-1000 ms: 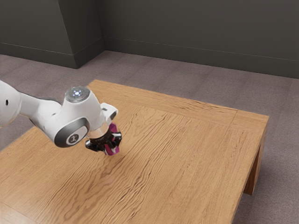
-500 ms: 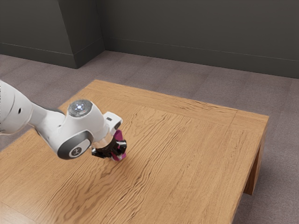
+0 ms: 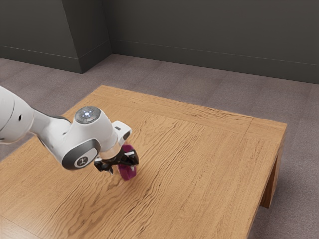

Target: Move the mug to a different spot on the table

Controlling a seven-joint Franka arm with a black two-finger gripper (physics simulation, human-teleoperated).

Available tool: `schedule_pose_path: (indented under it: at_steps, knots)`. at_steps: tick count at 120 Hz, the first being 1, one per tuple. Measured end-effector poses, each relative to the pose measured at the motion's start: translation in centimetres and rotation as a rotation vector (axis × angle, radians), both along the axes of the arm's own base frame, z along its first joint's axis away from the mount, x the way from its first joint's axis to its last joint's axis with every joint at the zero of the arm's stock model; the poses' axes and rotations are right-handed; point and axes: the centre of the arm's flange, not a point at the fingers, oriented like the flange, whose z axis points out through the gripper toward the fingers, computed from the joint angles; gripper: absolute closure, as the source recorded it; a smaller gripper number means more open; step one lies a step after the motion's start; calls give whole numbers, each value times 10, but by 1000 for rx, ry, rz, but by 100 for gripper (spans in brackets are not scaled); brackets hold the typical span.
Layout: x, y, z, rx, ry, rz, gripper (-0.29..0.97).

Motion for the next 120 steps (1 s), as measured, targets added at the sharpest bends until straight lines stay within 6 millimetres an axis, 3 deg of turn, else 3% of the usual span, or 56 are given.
schedule_pose_path:
  at_steps: [17, 29, 41, 52, 69, 80, 91, 102, 109, 120]
  knots:
    - [-4, -10, 11, -18, 34, 17, 9]
    - [-7, -19, 29, -35, 39, 14, 6]
    - [-15, -26, 61, -55, 40, 6, 5]
    - [-19, -19, 98, -64, 56, 23, 4]
    - [-10, 10, 148, -56, 100, 28, 3]
    - [17, 25, 216, -55, 93, 12, 3]
    - [25, 43, 268, -44, 100, -10, 3]
    - [38, 87, 306, -7, 113, 17, 2]
    - [54, 96, 330, 14, 126, 3, 2]
    - [65, 113, 343, 10, 168, -21, 2]
